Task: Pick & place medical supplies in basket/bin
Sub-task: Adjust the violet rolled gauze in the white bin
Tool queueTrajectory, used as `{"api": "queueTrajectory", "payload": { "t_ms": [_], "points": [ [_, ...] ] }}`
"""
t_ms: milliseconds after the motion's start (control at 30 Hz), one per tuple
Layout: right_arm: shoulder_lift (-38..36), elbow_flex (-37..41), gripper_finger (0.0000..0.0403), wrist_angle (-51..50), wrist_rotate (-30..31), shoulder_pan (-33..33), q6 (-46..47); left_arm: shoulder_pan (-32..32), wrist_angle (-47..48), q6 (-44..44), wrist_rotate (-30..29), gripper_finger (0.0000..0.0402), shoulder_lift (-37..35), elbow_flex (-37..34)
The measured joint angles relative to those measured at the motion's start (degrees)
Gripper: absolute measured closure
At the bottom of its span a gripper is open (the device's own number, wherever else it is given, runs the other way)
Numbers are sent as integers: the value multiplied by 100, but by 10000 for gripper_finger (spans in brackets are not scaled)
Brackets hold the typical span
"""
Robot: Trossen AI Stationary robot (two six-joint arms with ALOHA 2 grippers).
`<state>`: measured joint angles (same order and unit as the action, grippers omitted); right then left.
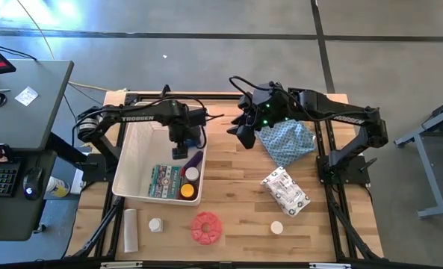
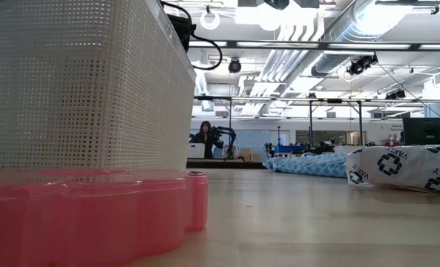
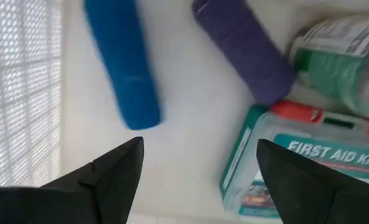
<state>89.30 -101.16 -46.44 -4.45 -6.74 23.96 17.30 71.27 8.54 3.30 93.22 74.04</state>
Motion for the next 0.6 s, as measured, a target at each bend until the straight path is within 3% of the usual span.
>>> {"api": "queueTrajectory", "payload": {
  "t_ms": [267, 367, 533, 600],
  "points": [
    [0, 0, 231, 0, 151, 0, -86, 243, 81, -30, -28, 109, -4, 0],
    [0, 0, 236, -4, 149, 0, -80, 426, 95, -256, 545, 137, -26, 0],
    [0, 0, 246, -26, 151, 2, -69, 709, -7, -770, 2019, 181, -126, 0],
    [0, 0, 250, -26, 149, 2, -67, 747, -14, -932, 2284, 196, -126, 0]
  ]
}}
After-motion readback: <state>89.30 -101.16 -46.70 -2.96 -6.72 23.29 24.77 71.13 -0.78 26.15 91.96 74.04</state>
